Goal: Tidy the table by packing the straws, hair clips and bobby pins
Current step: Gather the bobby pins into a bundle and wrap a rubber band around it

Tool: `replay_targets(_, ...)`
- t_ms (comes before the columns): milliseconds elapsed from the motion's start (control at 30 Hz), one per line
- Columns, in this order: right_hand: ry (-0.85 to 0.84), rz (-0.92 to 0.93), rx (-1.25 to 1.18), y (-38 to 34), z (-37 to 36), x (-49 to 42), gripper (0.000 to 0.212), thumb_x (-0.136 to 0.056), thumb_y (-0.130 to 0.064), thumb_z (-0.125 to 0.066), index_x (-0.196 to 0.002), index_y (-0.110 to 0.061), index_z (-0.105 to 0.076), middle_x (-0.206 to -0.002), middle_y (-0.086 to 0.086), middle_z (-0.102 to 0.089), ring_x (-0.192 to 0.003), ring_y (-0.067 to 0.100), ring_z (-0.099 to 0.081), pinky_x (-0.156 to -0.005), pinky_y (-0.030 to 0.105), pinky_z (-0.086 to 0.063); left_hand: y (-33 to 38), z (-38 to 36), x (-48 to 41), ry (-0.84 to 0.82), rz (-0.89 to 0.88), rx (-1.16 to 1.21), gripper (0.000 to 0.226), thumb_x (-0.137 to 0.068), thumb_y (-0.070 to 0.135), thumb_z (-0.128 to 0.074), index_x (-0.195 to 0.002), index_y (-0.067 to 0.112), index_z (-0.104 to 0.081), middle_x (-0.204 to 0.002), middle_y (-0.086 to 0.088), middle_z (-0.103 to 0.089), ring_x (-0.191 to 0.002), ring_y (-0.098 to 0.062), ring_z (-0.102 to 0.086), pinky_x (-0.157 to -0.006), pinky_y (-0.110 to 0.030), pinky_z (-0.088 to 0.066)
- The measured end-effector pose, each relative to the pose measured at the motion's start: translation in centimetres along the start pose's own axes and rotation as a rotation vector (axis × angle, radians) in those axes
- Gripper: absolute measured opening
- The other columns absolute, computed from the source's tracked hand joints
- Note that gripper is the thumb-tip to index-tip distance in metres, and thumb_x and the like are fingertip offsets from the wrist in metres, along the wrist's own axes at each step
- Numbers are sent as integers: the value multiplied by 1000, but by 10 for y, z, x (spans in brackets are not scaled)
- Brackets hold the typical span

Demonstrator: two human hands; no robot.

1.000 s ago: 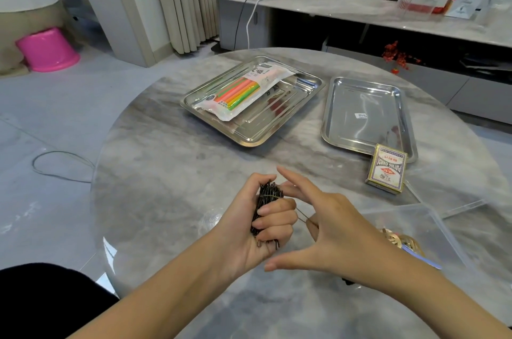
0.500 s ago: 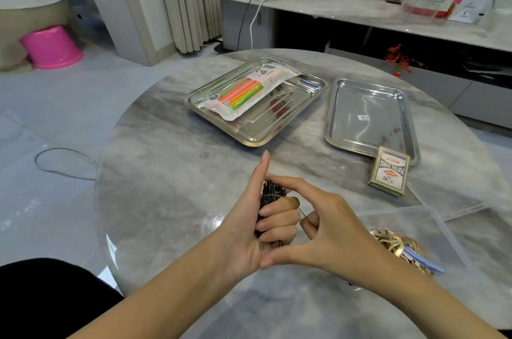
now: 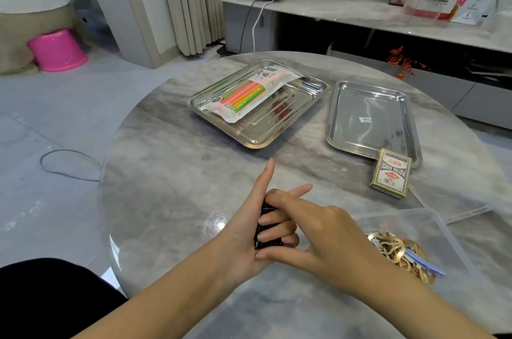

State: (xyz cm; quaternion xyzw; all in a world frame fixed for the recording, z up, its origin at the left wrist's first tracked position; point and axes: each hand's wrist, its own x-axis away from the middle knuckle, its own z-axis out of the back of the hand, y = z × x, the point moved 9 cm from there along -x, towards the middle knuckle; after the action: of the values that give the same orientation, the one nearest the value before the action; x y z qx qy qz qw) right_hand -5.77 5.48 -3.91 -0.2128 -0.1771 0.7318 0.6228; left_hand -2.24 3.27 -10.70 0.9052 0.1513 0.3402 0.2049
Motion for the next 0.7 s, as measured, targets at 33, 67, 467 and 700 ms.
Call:
replay_targets(33, -4, 7, 11, 1, -2, 0, 59, -73, -74, -50, -123, -47, -34, -111, -31, -58, -85, -1, -62, -61, 17, -45, -1, 0, 0, -4, 13, 18, 77, -69, 69, -58, -117, 9, -67, -36, 8, -19, -31, -6, -21, -42, -18, -29)
replay_targets(67, -2, 15, 17, 2, -2, 0, 62, -73, -75, -50, -125, -46, -34, -112, -30, -59, -85, 0, -61, -60, 13, -42, -3, -1, 0, -10, 26, 46, 77, -69, 68, -59, -117, 8, -67, -35, 8, -20, -30, -6, -23, -42, -17, -29)
replay_targets(467, 40, 46, -72, 6, 9, 2, 64, -71, -67, -63, -125, -39, -45, -100, -37, -55, -89, -16, -57, -73, 13, -47, -6, -17, 4, -123, 92, 248, 77, -64, 62, -66, -118, 7, -66, -41, 6, -35, -32, -4, -37, -37, -14, -36)
replay_targets(700, 17, 29, -260, -1, 14, 2, 84, -63, -35, -87, -135, -30, -44, -104, -31, -61, -59, -17, -51, -54, 3, -34, 0, -11, 2, -102, -43, -112, 62, -64, 60, -67, -110, 17, -69, -32, 7, -17, -24, -5, -17, -30, -16, -11)
